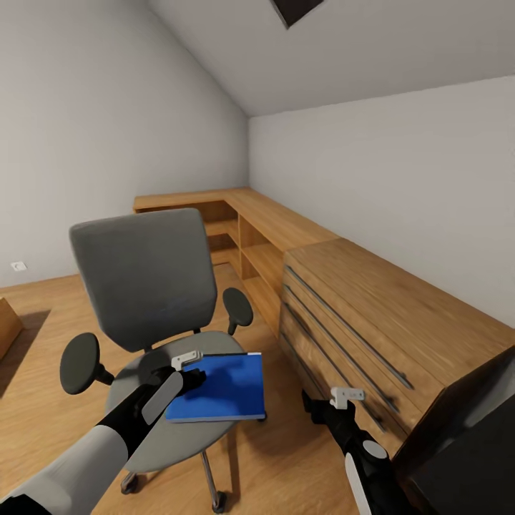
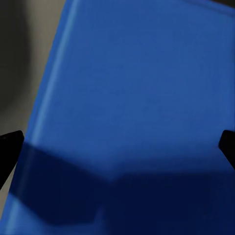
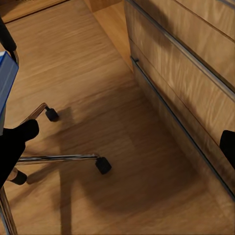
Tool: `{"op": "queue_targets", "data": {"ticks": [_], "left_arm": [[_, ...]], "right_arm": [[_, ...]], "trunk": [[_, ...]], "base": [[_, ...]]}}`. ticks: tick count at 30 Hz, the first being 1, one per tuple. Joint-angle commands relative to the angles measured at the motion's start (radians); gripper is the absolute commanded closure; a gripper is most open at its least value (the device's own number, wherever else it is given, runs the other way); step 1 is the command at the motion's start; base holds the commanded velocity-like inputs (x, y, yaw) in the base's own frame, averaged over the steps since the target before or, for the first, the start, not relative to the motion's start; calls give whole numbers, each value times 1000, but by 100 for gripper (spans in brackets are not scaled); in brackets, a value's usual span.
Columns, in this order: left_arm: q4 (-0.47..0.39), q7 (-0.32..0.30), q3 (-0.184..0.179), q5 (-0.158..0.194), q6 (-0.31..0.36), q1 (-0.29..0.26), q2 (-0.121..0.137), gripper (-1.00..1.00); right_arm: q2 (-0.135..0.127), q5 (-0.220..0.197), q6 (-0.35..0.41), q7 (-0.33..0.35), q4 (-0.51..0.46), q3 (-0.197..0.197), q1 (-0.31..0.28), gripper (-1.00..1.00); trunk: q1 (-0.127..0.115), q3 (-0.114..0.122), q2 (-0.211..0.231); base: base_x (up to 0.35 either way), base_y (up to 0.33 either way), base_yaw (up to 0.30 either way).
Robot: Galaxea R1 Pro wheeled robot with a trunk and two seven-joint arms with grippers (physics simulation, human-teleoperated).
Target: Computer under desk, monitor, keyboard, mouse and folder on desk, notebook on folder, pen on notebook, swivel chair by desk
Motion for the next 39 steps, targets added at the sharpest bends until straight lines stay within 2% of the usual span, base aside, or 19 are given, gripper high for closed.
{"op": "queue_targets", "data": {"ticks": [1,26,32,37,39], "left_arm": [[60,8,-7,16,0,0,1,-100],[45,8,-3,16,0,0,4,-100],[8,12,4,17,1,0,20,-100],[-24,15,5,17,2,0,44,-100],[-30,16,6,17,2,0,52,-100]], "right_arm": [[1,5,3,8,-1,-4,0,-100],[1,5,-2,7,2,-4,0,-100],[1,5,-2,7,12,-3,0,-100],[1,5,-2,7,15,-2,0,-100],[1,5,-2,7,15,-2,0,-100]], "trunk": [[0,-1,0],[0,-1,0],[0,-1,0],[0,-1,0],[-8,5,14]], "base": [[-13,-12,0],[-28,-27,0],[0,0,0],[0,0,0],[0,0,0]]}}
